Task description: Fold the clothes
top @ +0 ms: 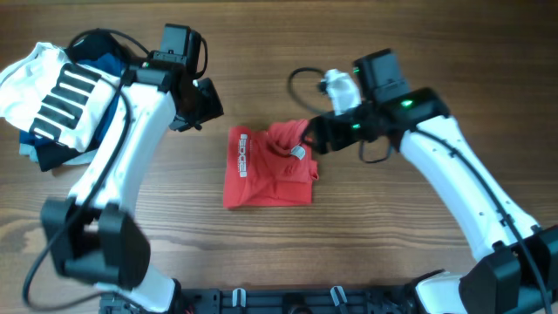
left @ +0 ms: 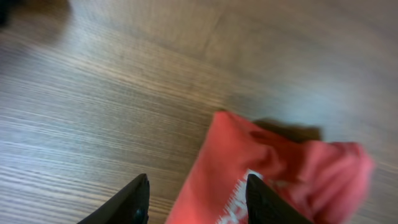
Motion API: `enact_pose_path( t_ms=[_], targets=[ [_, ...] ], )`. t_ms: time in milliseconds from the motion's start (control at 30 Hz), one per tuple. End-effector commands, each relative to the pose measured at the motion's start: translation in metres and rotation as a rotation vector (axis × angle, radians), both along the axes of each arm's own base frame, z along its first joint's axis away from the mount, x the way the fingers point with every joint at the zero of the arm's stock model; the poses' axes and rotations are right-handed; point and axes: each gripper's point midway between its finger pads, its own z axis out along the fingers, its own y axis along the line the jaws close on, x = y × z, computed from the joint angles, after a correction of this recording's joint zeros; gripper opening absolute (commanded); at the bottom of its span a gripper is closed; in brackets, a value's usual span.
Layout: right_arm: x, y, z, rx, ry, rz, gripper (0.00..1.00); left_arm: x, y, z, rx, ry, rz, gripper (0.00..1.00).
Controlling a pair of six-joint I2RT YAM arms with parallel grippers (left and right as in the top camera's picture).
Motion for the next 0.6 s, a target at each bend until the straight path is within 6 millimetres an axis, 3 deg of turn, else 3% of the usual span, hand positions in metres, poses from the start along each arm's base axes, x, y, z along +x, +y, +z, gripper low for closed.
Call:
enact_pose_path(
  t_ms=[0,167,300,467,533,567],
  targets=[
    [-0.007,0.032,0.000,0.031,-0.033,0.126,0.83,0.000,-0.004,-0.039,-0.052,0.113,-0.022,0.50],
    [-0.009,0.055,-0.030,0.014,-0.001,0.194,0.82,-0.006,-0.020,-0.063,-0.133,0.202,-0.062,0.50],
    [-0.015,0.076,-0.047,0.012,-0.006,0.276,0.80,-0.009,-0.021,-0.067,-0.139,0.221,-0.062,0.51],
    [-0.014,0.081,-0.072,-0.042,0.009,0.288,0.80,-0.010,-0.021,-0.067,-0.138,0.224,-0.062,0.52],
    [-0.015,0.081,-0.081,-0.052,0.032,0.289,0.75,-0.009,-0.021,-0.067,-0.138,0.224,-0.061,0.53],
    [-0.016,0.082,-0.086,-0.057,0.043,0.291,0.66,-0.010,-0.021,-0.067,-0.138,0.224,-0.061,0.53]
  ],
)
